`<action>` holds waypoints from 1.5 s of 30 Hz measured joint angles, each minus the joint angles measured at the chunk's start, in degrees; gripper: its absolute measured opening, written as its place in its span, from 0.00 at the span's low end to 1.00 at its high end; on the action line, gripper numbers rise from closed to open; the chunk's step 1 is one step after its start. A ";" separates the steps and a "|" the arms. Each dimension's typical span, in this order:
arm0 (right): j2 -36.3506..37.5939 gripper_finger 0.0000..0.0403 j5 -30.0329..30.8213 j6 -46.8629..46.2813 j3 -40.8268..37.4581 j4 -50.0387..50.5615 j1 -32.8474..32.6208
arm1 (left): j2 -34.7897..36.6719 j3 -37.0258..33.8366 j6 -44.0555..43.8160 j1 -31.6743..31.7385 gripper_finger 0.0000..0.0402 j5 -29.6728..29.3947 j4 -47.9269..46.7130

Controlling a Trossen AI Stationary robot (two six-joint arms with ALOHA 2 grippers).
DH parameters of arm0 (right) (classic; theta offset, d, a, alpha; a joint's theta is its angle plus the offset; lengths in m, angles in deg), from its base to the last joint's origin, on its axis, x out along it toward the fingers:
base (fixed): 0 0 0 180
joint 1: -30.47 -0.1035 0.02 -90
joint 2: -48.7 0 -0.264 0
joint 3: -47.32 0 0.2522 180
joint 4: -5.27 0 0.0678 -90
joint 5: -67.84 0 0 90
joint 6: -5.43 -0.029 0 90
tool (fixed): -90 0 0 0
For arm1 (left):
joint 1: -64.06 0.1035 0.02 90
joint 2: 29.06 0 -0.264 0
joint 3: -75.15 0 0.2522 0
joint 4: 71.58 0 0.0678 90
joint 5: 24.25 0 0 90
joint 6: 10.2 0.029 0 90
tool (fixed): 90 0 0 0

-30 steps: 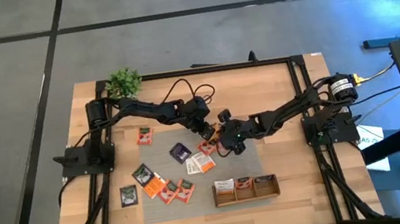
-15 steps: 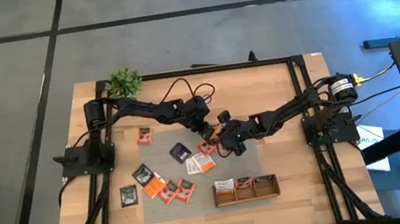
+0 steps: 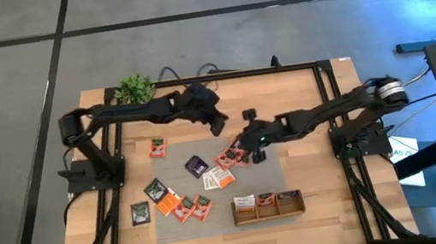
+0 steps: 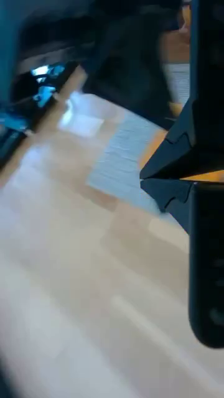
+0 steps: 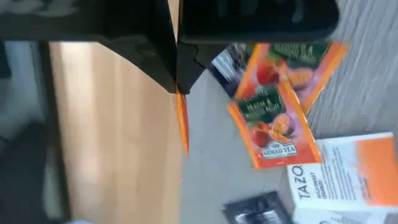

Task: Pick & Place Tea
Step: Put the yellow tea bag into the middle compartment of the wooden organizer

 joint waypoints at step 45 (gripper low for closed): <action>5.56 0.01 -14.10 -0.01 1.65 -91.00 -5.61 | 12.30 0.08 16.18 -14.14 0.04 -3.60 47.06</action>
